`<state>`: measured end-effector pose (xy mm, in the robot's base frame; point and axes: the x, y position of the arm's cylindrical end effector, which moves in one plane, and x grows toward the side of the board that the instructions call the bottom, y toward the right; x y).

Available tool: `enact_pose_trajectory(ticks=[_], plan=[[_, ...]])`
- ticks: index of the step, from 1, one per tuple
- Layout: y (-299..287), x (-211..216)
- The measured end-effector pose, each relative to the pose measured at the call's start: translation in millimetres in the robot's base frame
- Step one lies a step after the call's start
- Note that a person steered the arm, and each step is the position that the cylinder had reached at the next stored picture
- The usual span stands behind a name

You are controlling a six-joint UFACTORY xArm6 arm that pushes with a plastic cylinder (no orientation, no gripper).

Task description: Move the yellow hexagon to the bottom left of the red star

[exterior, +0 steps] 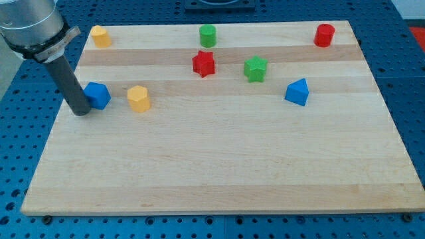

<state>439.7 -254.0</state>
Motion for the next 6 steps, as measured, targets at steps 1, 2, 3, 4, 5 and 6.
enact_pose_trajectory(ticks=[1, 2, 3, 4, 5, 6], plan=[[31, 18], [63, 18], [69, 10], [69, -1], [83, -5], [111, -8]])
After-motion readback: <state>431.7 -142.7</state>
